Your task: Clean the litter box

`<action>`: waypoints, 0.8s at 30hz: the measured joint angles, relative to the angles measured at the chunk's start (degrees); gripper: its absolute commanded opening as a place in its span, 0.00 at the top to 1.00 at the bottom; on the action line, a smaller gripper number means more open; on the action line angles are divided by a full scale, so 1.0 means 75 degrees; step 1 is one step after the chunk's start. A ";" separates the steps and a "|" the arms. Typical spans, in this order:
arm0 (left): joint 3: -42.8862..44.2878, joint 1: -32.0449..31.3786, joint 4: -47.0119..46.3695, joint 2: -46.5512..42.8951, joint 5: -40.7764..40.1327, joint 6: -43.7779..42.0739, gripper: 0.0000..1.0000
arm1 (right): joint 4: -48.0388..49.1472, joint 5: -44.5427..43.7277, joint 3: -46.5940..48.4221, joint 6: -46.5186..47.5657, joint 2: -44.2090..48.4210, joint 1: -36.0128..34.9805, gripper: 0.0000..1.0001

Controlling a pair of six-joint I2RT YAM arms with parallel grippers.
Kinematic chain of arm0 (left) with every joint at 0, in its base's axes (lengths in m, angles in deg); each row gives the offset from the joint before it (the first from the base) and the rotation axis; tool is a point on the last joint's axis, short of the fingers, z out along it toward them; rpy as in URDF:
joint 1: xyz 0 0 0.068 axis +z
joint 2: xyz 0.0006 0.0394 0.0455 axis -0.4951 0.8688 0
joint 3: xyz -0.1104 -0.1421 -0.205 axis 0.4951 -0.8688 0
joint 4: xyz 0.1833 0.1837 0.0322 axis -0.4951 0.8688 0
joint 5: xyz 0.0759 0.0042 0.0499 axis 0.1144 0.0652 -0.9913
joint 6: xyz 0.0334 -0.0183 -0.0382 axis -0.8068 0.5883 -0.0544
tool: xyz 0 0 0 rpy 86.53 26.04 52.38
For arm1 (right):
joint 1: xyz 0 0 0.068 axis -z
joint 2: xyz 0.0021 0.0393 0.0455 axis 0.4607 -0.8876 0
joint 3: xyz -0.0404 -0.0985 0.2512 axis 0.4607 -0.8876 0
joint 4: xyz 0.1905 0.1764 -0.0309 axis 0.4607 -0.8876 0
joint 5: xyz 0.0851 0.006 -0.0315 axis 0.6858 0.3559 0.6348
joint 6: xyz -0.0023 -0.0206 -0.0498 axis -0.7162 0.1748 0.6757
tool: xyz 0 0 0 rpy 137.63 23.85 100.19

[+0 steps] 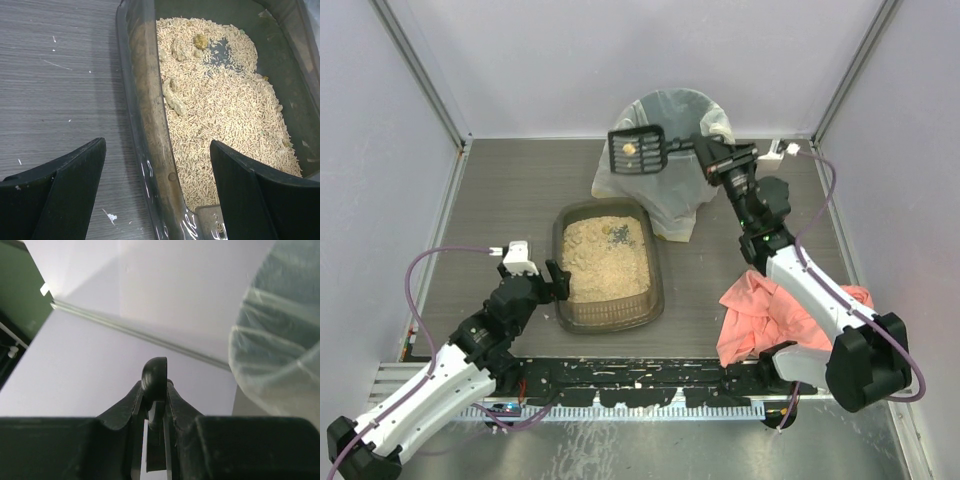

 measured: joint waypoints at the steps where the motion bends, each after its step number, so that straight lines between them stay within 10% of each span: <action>1: -0.0003 0.0000 0.0017 0.0015 -0.0003 0.0006 0.13 | -0.0044 -0.0055 0.0239 0.0026 -0.0076 0.0108 0.99; 24: -0.0003 0.0000 0.0023 0.0458 0.0035 0.0000 0.13 | 0.1119 0.0493 0.2699 0.5301 -0.2480 0.1550 0.99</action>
